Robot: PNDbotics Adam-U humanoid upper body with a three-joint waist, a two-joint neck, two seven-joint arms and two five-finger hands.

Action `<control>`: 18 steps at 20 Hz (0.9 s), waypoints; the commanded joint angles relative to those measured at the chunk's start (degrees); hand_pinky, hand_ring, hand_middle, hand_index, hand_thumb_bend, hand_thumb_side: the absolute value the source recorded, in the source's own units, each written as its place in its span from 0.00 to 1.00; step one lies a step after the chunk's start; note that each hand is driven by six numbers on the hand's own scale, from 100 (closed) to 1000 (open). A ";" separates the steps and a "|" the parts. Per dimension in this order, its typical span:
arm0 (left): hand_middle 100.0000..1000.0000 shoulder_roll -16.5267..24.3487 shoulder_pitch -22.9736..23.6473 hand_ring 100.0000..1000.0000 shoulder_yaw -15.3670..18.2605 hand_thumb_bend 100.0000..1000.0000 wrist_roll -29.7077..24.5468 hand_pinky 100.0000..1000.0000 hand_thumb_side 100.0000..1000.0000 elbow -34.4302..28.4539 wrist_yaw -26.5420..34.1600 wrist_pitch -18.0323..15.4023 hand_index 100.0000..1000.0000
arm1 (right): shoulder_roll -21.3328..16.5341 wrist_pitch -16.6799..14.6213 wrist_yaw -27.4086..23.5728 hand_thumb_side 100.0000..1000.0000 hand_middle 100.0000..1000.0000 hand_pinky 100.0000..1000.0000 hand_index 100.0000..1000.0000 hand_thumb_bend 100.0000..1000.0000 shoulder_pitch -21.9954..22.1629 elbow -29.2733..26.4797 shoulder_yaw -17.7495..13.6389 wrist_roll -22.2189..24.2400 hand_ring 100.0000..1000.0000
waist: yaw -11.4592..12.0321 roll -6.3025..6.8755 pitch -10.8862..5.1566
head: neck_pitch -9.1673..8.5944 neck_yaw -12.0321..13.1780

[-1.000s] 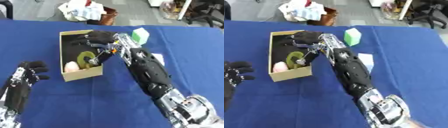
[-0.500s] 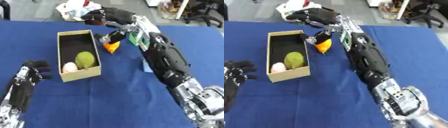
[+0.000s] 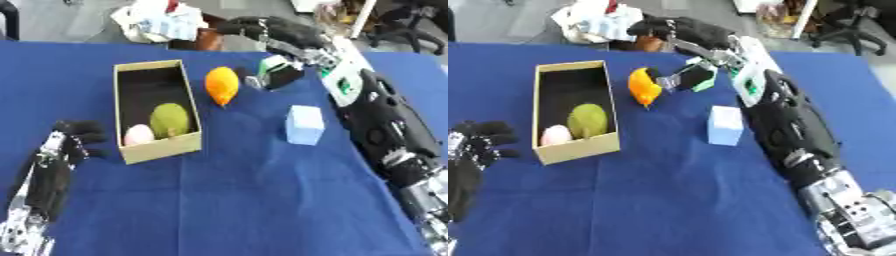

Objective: Pick up objects on the table and place them in the box.

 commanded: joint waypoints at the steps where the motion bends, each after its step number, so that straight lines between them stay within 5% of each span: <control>1: 0.64 1.22 -0.25 0.69 0.61 0.00 0.33 0.60 0.92 -0.85 -0.39 -0.05 0.72 | -4.64 -5.16 -4.81 0.50 1.00 0.88 1.00 0.00 0.59 -2.98 0.45 12.14 0.97 | -0.18 0.58 -1.18 | -0.22 0.21; 7: 0.64 1.34 -0.18 0.69 0.75 0.00 0.40 0.60 0.92 -0.83 -0.58 -0.01 0.72 | -8.45 -5.16 -6.07 0.53 1.00 0.90 1.00 0.00 4.51 -2.78 -0.41 20.56 0.99 | -0.45 0.48 -1.01 | -0.32 0.46; 18: 0.64 1.43 -0.17 0.69 0.92 0.00 0.45 0.60 0.92 -0.87 -0.73 -0.01 0.72 | -11.78 -5.16 -2.77 0.55 1.00 0.89 1.00 0.00 9.82 0.49 -2.04 19.95 0.97 | -0.69 0.30 -0.87 | -0.36 1.03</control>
